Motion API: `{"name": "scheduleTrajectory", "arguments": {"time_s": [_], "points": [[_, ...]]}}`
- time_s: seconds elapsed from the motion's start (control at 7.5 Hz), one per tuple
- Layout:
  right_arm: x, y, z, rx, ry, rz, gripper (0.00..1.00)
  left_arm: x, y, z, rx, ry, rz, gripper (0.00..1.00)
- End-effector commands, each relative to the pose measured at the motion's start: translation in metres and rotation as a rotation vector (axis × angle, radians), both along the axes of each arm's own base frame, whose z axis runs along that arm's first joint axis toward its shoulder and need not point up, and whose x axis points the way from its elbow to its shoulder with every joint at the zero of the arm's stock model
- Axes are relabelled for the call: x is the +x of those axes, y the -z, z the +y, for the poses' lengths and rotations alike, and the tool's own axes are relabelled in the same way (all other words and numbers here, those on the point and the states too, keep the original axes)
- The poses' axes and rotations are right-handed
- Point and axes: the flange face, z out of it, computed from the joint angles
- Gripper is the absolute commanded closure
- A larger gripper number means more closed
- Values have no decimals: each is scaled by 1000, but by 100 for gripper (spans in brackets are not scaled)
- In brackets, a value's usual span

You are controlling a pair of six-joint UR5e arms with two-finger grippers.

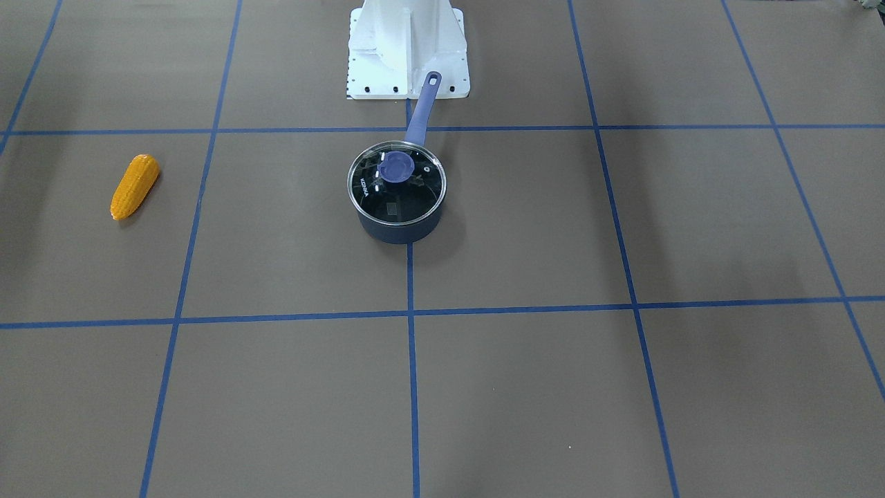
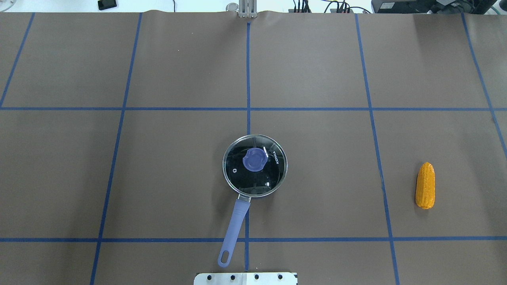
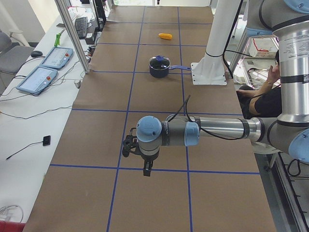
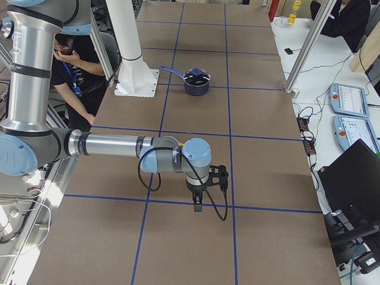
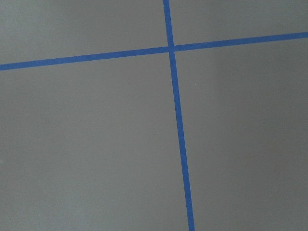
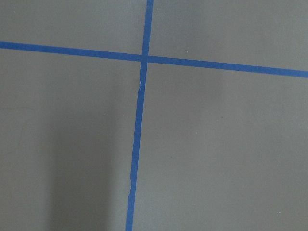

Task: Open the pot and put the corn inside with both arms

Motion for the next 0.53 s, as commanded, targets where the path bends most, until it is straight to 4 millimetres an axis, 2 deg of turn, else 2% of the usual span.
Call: {"name": "scheduleTrajectory", "arguments": {"time_s": [0.0,0.4], "points": [[0,-1,0,-1,0,0,0,1,3,-1,8,-2,0,1],[0,1,0,3,1,0,0,3,11,-7,52,-9,-5,1]]}}
